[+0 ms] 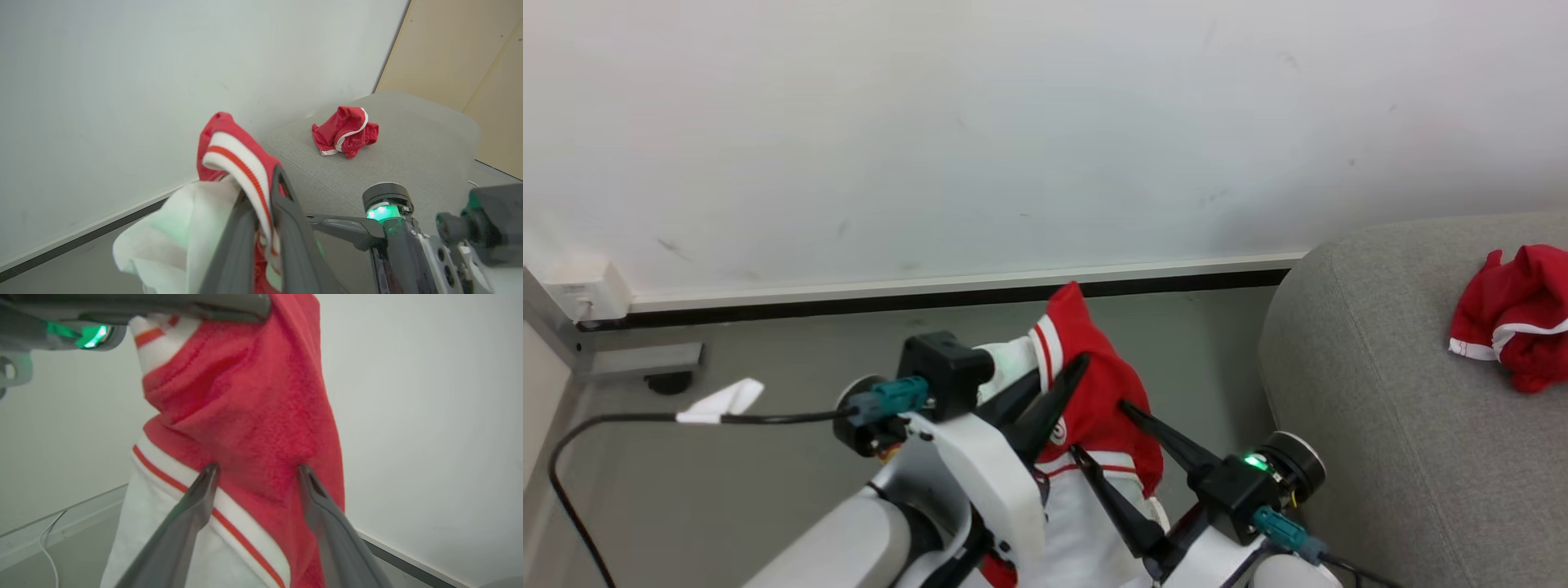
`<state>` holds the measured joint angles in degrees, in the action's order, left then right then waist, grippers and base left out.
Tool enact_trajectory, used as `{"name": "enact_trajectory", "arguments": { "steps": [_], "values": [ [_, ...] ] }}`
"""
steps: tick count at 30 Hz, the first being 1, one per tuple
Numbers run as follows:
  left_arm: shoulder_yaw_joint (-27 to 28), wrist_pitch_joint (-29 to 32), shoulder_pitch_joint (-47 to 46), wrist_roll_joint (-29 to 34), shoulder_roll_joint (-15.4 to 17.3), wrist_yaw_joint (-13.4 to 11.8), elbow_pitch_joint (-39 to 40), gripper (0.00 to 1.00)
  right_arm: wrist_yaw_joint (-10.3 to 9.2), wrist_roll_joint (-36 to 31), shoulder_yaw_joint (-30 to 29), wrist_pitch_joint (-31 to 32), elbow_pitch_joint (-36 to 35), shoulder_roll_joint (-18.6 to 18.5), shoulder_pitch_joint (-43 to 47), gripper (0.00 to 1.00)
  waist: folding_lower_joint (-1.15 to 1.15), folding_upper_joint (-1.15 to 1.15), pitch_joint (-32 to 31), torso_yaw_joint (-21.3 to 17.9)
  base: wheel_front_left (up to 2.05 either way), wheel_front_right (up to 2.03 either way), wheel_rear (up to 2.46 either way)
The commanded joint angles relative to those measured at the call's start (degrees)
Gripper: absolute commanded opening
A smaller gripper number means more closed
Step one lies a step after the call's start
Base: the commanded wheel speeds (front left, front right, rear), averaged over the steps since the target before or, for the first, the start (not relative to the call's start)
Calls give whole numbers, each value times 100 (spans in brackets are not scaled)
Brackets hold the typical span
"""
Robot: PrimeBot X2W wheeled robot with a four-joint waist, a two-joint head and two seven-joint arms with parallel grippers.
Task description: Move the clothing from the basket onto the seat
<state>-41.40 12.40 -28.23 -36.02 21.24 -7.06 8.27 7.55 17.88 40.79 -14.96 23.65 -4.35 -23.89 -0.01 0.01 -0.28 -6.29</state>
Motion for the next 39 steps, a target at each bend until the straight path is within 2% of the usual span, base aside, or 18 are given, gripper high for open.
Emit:
{"name": "enact_trajectory", "arguments": {
  "steps": [1,6,7,8,9,19,20,21,22,23,24,29,39],
  "values": [
    [-53,7,-37,55,-65,9,24,0,-13,85,48,-9,124,22,-149,100,1,-1,-22,26,0,0,0],
    [-284,67,-35,58,-300,22,-14,0,-13,238,160,-9,543,126,-465,100,1,-1,-47,103,0,0,0],
    [-318,75,-29,36,-345,30,-19,0,-13,236,115,-9,600,132,-513,56,1,-1,-50,130,0,0,0],
    [-334,75,-27,33,-365,31,-35,0,-13,223,85,-9,609,141,-548,17,1,-1,-51,150,0,0,0],
    [-351,69,-25,33,-375,32,-56,0,-13,226,68,-9,607,152,-551,0,1,-1,-52,172,0,0,0],
    [-251,-82,92,121,-294,-150,-158,0,-13,382,24,-9,411,155,-458,0,1,-1,-15,223,0,0,0],
    [-232,-128,102,137,-278,-165,-162,16,-13,383,20,-10,394,155,-448,0,1,-1,-6,218,0,0,0],
    [-216,-159,120,154,-264,-187,-170,46,-13,383,15,-10,380,155,-440,0,1,-1,3,213,0,0,0],
    [-200,-198,132,186,-243,-197,-177,84,-13,376,5,-10,365,155,-438,0,1,-1,10,206,0,0,0],
    [-188,-232,150,193,-224,-207,-183,96,-13,362,-2,-10,361,155,-439,0,1,-1,17,200,0,0,0],
    [-182,-270,179,191,-203,-213,-191,100,-13,347,-12,-10,362,156,-438,0,1,-1,22,193,0,0,0],
    [-113,-546,356,234,-83,-258,-220,100,-13,266,-128,-10,417,136,-460,0,1,-1,32,158,0,0,0],
    [-238,-1366,914,540,193,-179,-586,100,-13,130,-525,-10,333,-165,-401,0,1,-1,27,128,0,0,0]
  ]
}}
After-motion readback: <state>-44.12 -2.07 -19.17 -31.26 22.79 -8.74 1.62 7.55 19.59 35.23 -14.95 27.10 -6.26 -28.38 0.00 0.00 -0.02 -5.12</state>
